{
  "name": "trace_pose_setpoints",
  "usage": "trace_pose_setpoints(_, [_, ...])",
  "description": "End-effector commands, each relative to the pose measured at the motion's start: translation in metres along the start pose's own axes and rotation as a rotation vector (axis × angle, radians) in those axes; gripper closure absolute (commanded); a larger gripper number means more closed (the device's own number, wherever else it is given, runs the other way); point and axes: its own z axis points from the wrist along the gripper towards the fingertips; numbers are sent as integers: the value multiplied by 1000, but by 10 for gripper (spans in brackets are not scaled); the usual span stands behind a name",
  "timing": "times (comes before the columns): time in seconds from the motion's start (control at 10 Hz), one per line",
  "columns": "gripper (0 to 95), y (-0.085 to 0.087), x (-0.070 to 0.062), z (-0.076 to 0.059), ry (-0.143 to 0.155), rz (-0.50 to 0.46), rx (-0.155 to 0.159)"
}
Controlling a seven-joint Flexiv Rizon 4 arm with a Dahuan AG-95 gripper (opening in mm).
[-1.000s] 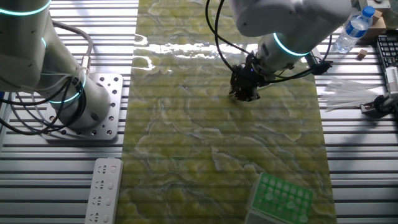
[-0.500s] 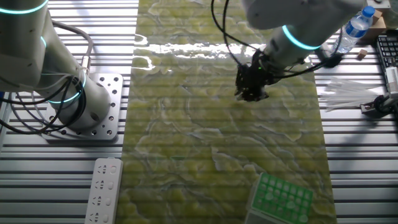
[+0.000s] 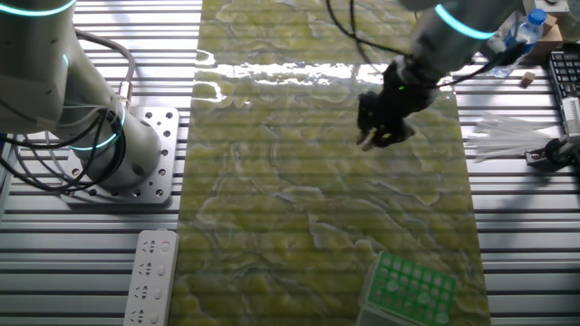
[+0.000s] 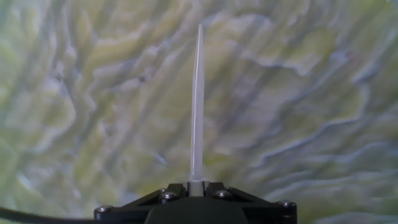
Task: Insert a large pipette tip into the holder for large pipette tips
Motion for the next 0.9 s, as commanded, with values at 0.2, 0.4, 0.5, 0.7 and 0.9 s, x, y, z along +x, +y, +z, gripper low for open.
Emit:
trace_pose_setpoints(0.2, [950,-41,28,-20,101,-188,120])
trace_pose_setpoints(0.4, [950,-44,38,-19,126,-241,164])
trace_pose_setpoints(0.5, [950,-46,42,-17,116,-245,174])
trace_pose_setpoints(0.7, [950,-52,47,-8,99,-277,190])
trace_pose_setpoints(0.9, [950,-52,47,-7,97,-287,194])
